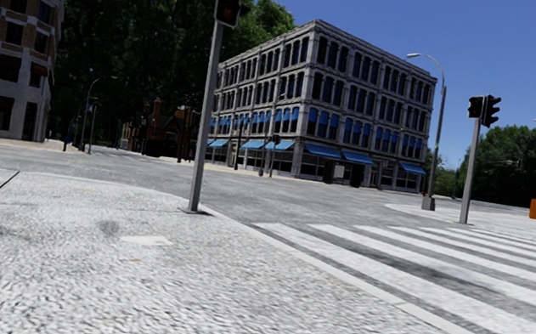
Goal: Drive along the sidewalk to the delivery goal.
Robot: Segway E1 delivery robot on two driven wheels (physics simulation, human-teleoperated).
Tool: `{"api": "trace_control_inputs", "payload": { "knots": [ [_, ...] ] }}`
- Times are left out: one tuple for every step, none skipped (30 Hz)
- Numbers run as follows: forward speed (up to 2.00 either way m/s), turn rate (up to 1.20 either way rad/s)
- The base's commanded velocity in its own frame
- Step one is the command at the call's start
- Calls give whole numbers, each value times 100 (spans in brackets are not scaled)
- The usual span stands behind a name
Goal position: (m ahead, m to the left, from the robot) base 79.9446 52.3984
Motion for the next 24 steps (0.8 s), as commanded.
{"api": "trace_control_inputs", "payload": {
  "knots": [
    [200,0],
    [200,0],
    [200,0],
    [200,0],
    [200,0],
    [200,0],
    [200,0],
    [200,0],
    [200,-26],
    [200,-105],
    [200,-116],
    [200,-116],
    [196,-119],
    [189,-119],
    [182,-119],
    [175,-119],
    [170,-74],
    [165,-2],
    [158,-2],
    [155,-2],
    [151,-86],
    [150,-108],
    [150,-120],
    [150,-120]
  ]
}}
